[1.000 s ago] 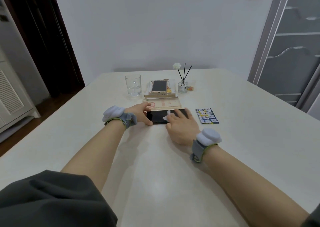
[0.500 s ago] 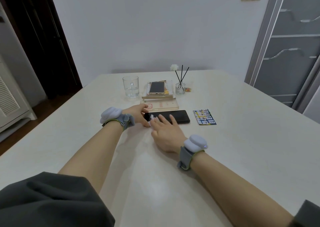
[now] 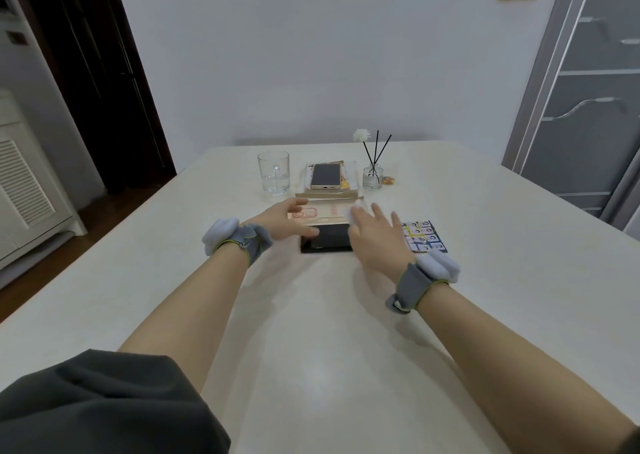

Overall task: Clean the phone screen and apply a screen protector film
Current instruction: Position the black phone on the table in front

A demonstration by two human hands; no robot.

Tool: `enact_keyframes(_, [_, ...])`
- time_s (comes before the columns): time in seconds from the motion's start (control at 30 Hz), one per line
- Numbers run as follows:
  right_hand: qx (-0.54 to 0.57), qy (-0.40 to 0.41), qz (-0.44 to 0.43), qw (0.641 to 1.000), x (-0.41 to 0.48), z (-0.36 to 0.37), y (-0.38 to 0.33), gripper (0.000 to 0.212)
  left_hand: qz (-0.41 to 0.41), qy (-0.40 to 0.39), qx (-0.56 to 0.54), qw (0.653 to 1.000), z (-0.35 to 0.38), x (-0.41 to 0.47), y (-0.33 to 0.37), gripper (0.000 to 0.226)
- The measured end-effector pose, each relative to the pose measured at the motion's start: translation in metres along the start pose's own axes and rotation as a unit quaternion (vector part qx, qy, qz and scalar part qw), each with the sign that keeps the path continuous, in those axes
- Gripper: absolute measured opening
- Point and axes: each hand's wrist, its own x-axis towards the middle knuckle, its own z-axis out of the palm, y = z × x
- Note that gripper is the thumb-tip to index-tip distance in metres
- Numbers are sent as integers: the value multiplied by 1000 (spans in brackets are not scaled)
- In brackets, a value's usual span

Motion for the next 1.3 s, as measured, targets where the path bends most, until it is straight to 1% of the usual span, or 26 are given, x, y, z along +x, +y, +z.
enact_keyframes(0.07, [46, -15, -48, 998, 11, 4, -22, 52, -2, 57, -73, 996, -8, -2, 3, 49])
enact_keyframes(0.1, [60, -21, -67, 996, 16, 8, -32, 53, -11, 72, -117, 990, -12, -3, 5, 40])
enact_keyframes(0.17, [57, -21, -100, 993, 24, 17, -52, 54, -38, 82, -195, 977, -19, -6, 4, 28])
enact_keyframes(0.23, [25, -10, -123, 992, 30, 27, -68, 55, -71, 98, -208, 971, -24, -7, -3, 23])
enact_keyframes(0.33, [-38, -8, -126, 991, 37, 43, -85, 54, -105, 142, -155, 972, -28, -8, -18, 13])
enact_keyframes(0.37, [-57, -21, -126, 990, 40, 49, -89, 53, -113, 151, -138, 972, -29, -10, -24, 11])
enact_keyframes(0.43, [-75, -74, -131, 986, 43, 56, -95, 52, -132, 155, -103, 974, -32, -14, -36, 10])
enact_keyframes(0.5, [-57, -111, -130, 984, 46, 61, -97, 50, -148, 153, -62, 975, -35, -18, -48, 13])
enact_keyframes(0.57, [-11, -89, -119, 989, 49, 60, -96, 47, -156, 154, -32, 975, -37, -22, -54, 17])
enact_keyframes(0.63, [47, -31, -105, 993, 52, 55, -95, 43, -152, 149, -20, 977, -39, -23, -55, 17])
enact_keyframes(0.73, [119, 33, -83, 989, 55, 46, -91, 38, -123, 108, -7, 986, -42, -27, -51, 6])
enact_keyframes(0.77, [127, 46, -76, 988, 54, 44, -89, 36, -113, 93, 0, 989, -42, -28, -50, 6])
enact_keyframes(0.8, [128, 55, -71, 988, 53, 42, -86, 34, -107, 82, 8, 991, -41, -30, -48, 13])
enact_keyframes(0.87, [126, 62, -62, 988, 50, 42, -81, 32, -106, 84, 36, 990, -37, -31, -47, 23])
enact_keyframes(0.93, [127, 65, -53, 988, 46, 44, -75, 30, -109, 98, 74, 987, -31, -33, -44, 27])
enact_keyframes(1.07, [137, 64, -40, 988, 39, 46, -64, 29, -123, 100, 120, 980, -20, -35, -38, 22])
enact_keyframes(1.13, [137, 58, -34, 988, 36, 44, -59, 28, -130, 88, 137, 978, -19, -37, -34, 21])
enact_keyframes(1.23, [136, 53, -31, 989, 33, 44, -54, 26, -134, 73, 143, 978, -20, -38, -29, 23])
enact_keyframes(1.3, [150, 55, -32, 987, 32, 45, -53, 26, -118, 62, 112, 985, -23, -36, -24, 21])
